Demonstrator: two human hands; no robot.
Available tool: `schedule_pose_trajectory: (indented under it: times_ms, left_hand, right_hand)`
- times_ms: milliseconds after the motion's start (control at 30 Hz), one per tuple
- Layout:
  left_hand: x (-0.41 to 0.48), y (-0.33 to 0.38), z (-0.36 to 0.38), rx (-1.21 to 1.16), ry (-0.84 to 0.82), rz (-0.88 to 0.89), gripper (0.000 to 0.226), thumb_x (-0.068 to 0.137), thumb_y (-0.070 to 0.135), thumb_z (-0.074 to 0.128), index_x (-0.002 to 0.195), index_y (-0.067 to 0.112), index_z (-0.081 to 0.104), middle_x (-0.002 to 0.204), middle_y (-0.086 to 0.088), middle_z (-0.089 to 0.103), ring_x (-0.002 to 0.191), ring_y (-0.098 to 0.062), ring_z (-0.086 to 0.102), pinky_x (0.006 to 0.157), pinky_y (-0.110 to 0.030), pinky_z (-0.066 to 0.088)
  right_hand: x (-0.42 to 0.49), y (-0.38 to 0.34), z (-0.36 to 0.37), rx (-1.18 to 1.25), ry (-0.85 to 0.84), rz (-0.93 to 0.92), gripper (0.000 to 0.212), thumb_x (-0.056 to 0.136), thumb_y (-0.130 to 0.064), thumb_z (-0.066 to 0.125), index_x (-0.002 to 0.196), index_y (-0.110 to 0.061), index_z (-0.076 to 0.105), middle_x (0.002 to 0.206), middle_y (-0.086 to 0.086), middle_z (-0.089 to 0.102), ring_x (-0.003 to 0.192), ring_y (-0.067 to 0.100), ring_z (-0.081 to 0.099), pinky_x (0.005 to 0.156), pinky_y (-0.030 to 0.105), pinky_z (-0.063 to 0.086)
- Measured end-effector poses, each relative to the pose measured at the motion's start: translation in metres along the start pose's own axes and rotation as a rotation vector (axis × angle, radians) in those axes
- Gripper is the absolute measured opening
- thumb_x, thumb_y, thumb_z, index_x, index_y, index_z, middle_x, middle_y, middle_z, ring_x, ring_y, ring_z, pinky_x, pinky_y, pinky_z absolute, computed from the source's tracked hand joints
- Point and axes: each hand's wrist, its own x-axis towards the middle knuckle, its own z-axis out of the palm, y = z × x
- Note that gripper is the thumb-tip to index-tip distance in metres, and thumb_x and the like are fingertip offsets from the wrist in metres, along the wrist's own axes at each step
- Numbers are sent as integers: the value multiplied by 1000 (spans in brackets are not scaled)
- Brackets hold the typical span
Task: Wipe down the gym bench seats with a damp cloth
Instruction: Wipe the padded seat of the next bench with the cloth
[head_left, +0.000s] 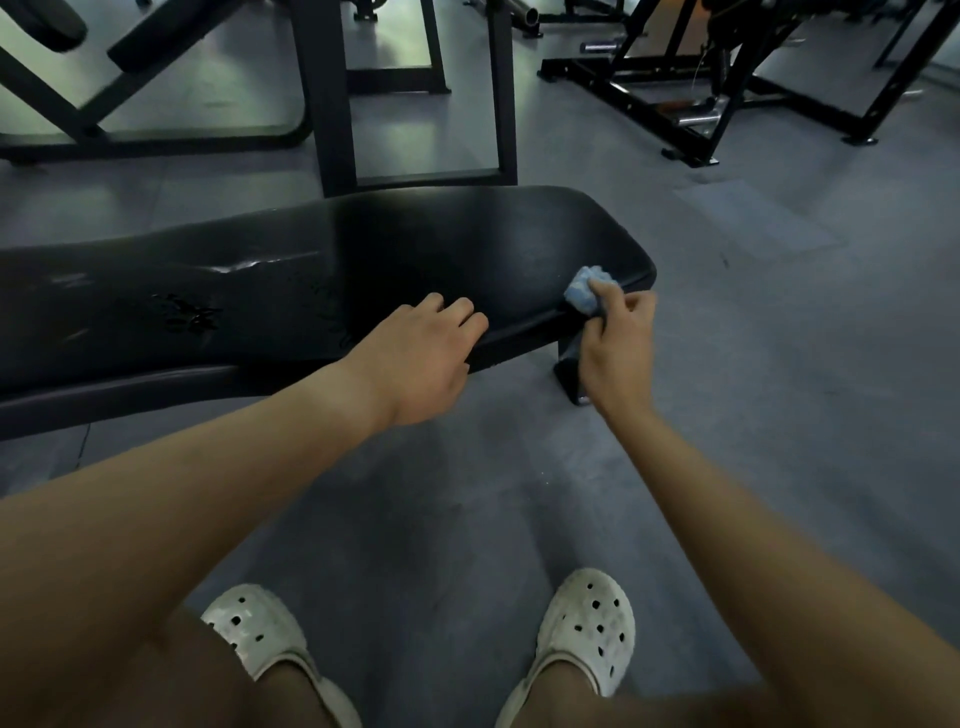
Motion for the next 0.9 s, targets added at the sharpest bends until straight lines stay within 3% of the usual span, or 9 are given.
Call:
schedule_pose_trajectory:
  times_ms: [100,200,300,400,567,700,800,900]
  left_hand:
    - [0,0,-2,-16,-3,3,42,101,33,51,139,17,47,131,-2,51,107,-23,51,87,-42,51]
    - [-2,-2,0,-14,6,9,45,102,33,49,143,17,45,136,-2,51,111,-23,52,90,-43,51]
    - [-9,-9,4,-45,1,30,53,101,30,49,152,17,39,154,-3,43,131,-25,48,104,-44,47]
    - [-15,-19,7,-62,-3,68,57,101,29,51,155,18,37,162,-3,35,145,-24,38,114,-43,39]
    - [-21,-30,8,-88,32,126,53,100,26,52,151,16,43,157,-6,40,143,-25,40,112,-45,41]
    - [-33,-38,9,-77,78,146,47,100,26,51,146,16,48,152,-7,45,139,-25,46,109,-44,43]
    - [-47,-48,8,-63,95,119,44,99,27,50,141,16,51,147,-6,49,133,-25,50,106,-43,45]
    - [-64,-62,8,-44,105,60,42,99,32,49,137,16,52,142,-6,50,126,-25,53,103,-43,46]
  right_hand:
    - [8,7,-7,77,36,132,43,101,-8,39,136,-27,53,115,1,36,79,2,47,82,21,41]
    - [-1,-5,4,62,53,142,42,99,-9,40,136,-28,48,115,6,40,77,9,51,80,31,49]
    - [-26,-26,22,25,50,74,36,97,-10,42,129,-26,45,111,8,42,77,22,53,76,45,54]
    - [-51,-43,40,-1,-5,-7,37,96,-10,42,130,-26,43,113,6,40,82,24,52,72,43,52]
    - [-42,-46,37,-82,5,-34,33,96,-8,41,125,-23,48,110,3,38,80,20,50,74,40,51]
    - [-29,-51,31,-55,117,128,31,100,-10,36,125,-21,52,109,1,39,76,4,48,78,29,44]
    - [-33,-65,39,-106,158,209,34,99,-7,35,128,-17,49,112,3,41,76,13,50,78,31,45]
    - [-49,-83,54,-70,173,239,28,100,-12,35,125,-20,46,118,0,44,91,19,56,85,35,50]
